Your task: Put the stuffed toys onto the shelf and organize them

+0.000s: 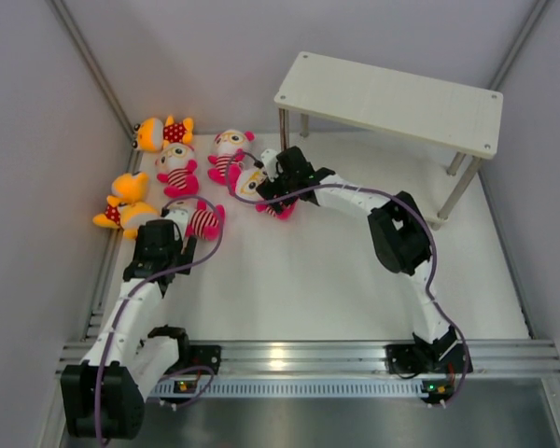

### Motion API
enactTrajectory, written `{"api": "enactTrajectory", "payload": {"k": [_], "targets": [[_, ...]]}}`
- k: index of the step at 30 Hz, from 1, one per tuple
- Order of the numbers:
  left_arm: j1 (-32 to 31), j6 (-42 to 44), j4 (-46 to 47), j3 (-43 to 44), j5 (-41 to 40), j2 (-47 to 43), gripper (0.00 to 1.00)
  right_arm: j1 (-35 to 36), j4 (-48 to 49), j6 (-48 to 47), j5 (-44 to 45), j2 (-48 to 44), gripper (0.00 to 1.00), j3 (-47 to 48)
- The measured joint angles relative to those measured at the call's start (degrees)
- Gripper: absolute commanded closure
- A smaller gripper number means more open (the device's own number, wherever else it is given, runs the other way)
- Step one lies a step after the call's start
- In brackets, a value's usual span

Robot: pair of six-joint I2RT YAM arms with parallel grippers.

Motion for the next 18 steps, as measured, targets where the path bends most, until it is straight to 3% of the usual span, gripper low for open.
{"api": "enactTrajectory", "payload": {"k": [5,7,8,9,11,12,18], "targets": [[0.0,0.0,0.1,0.0,0.0,0.2,0.01,0.1,-4.0,-0.5,2.5,0.9,0.4,0.1],[0.0,0.0,0.1,0.0,0.0,0.2,0.01,0.2,-5.7,-1.1,2.7,0.9,0.53,1.1],[0.0,0.0,0.1,0.0,0.0,0.2,0.01,0.3,-7.3,-1.4,2.7,0.9,0.53,1.7],[0.0,0.0,0.1,0.0,0.0,0.2,0.01,0.3,-9.2,-1.6,2.5,1.0,0.64,2.8],[0.0,0.0,0.1,0.0,0.0,0.2,0.01,0.4,-11.1,-2.6,1.5,1.1,0.77,4.1],[0.0,0.0,0.1,0.0,0.0,0.2,0.01,0.5,-11.1,-2.6,1.1,1.0,1.0,4.1],[0.0,0.0,0.1,0.0,0.0,0.2,0.01,0.7,-11.1,-3.1,0.9,0.6,1.0,3.3]]}}
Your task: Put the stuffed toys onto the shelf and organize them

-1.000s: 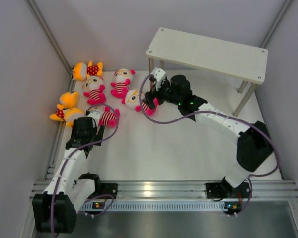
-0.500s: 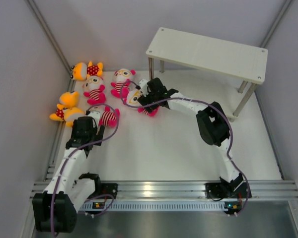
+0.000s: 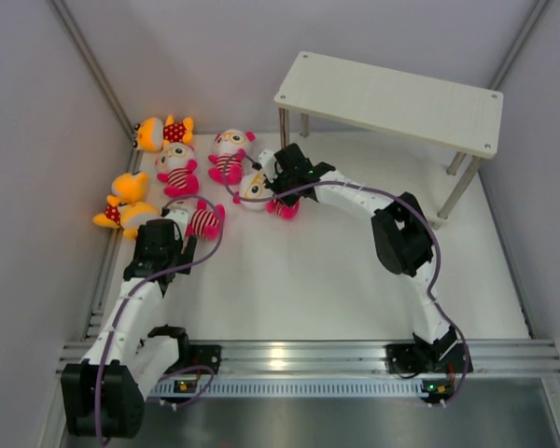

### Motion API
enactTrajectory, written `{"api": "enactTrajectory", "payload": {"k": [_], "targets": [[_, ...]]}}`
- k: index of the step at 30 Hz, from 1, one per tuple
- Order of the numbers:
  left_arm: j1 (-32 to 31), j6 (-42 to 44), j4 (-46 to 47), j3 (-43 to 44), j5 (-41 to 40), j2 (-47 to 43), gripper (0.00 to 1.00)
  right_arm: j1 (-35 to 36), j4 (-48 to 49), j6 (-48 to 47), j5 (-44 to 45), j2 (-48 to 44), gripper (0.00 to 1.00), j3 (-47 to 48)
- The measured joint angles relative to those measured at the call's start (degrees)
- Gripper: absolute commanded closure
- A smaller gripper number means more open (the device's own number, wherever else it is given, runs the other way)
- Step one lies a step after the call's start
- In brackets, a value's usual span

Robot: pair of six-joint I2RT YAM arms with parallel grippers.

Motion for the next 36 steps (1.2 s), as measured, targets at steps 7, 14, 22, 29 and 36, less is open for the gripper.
{"api": "enactTrajectory", "payload": {"k": [7,14,22,29,36], "targets": [[0.0,0.0,0.0,0.0,0.0,0.0,0.01,0.2,2.2,2.2,-0.8,-12.1,1.0,-4.9],[0.0,0.0,0.0,0.0,0.0,0.0,0.01,2.2,4.5,8.0,-1.8,-34.2,1.0,-3.7],[0.0,0.0,0.0,0.0,-0.2,0.0,0.01,-7.0,0.7,12.5,15.0,-45.7,1.0,11.6],[0.0,0.0,0.0,0.0,-0.2,0.0,0.01,-24.6,-5.7,17.8,29.4,-46.6,1.0,10.7],[0.0,0.0,0.0,0.0,-0.2,0.0,0.01,-32.3,-10.6,24.7,30.4,-43.6,0.94,6.7]]}}
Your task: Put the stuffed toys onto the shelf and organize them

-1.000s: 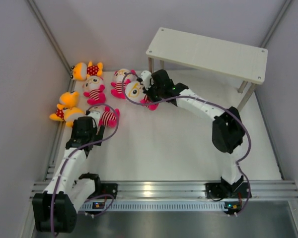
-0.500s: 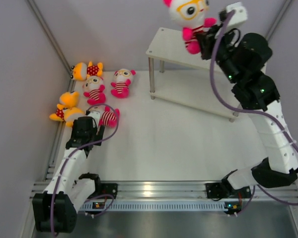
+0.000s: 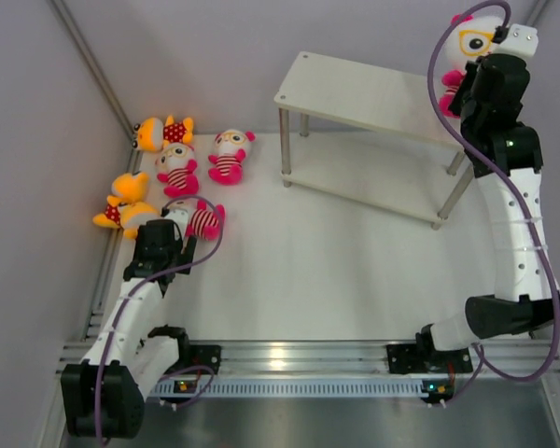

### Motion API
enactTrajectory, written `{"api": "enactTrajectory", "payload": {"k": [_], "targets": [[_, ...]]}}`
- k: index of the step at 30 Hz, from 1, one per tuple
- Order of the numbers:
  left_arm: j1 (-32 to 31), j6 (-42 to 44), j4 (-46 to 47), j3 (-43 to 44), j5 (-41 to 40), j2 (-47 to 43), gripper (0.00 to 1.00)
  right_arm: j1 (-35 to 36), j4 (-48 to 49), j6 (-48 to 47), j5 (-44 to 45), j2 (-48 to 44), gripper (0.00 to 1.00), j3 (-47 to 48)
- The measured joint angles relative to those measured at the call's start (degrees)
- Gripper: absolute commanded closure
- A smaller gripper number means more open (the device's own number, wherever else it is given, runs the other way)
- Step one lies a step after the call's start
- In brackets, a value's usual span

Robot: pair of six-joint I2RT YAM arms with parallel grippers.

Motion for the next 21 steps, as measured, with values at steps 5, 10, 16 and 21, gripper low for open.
{"api": "enactTrajectory", "payload": {"k": [5,10,16,21], "targets": [[0.0,0.0,0.0,0.0,0.0,0.0,0.01,-4.2,0.7,4.7,-2.9,0.6,0.86,-6.8],[0.0,0.0,0.0,0.0,0.0,-0.2,0.01,-6.5,3.2,7.8,-6.4,0.1,0.57,-8.5],[0.0,0.0,0.0,0.0,0.0,-0.2,0.01,-6.5,3.8,8.5,-7.9,-1.1,0.3,-9.5],[0.0,0.0,0.0,0.0,0.1,-0.2,0.01,-6.5,3.8,8.2,-9.5,-2.9,0.25,-9.6]]}}
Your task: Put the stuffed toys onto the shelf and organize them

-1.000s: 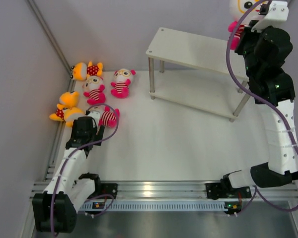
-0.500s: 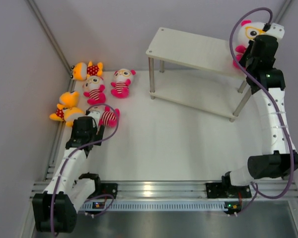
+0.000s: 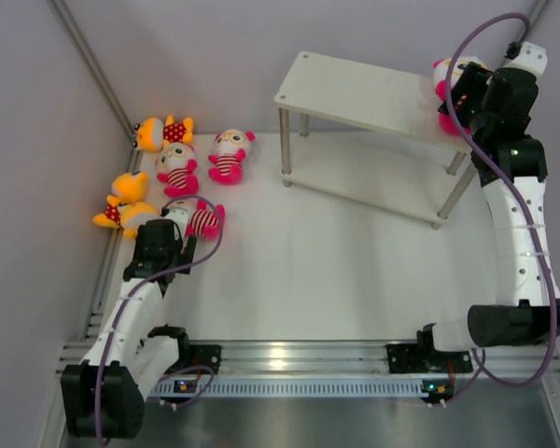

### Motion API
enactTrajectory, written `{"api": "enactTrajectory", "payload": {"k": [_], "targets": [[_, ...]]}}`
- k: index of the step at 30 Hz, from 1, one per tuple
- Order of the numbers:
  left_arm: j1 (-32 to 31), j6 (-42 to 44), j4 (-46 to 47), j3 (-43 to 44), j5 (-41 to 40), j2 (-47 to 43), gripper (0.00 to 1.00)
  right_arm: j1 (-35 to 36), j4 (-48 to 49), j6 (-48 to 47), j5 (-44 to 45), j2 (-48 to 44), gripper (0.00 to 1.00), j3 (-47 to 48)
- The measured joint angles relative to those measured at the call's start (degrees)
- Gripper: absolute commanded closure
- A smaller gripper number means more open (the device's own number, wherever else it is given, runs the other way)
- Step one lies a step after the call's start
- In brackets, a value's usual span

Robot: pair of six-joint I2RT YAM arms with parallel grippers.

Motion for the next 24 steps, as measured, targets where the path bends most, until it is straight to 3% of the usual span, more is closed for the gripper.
{"api": "enactTrajectory", "payload": {"k": [3,13,20,24], "targets": [[0.0,0.0,0.0,0.0,0.2,0.0,0.01,0.0,0.0,-0.4,-0.7,-1.0,0.18,0.1],[0.0,1.4,-1.6,0.9,3.5,0.1,0.01,0.0,2.1,-3.4,-7.8,-5.0,0.16,0.1],[-0.2,4.6,-8.6,21.9,19.6,5.9,0.01,3.1,12.9,-8.7,-24.2,-16.4,0.17,-9.6],[-8.1,6.8,-6.7,27.6,16.6,14.2,0.01,9.0,18.3,-12.5,-31.9,-22.8,0.17,-17.5]]}}
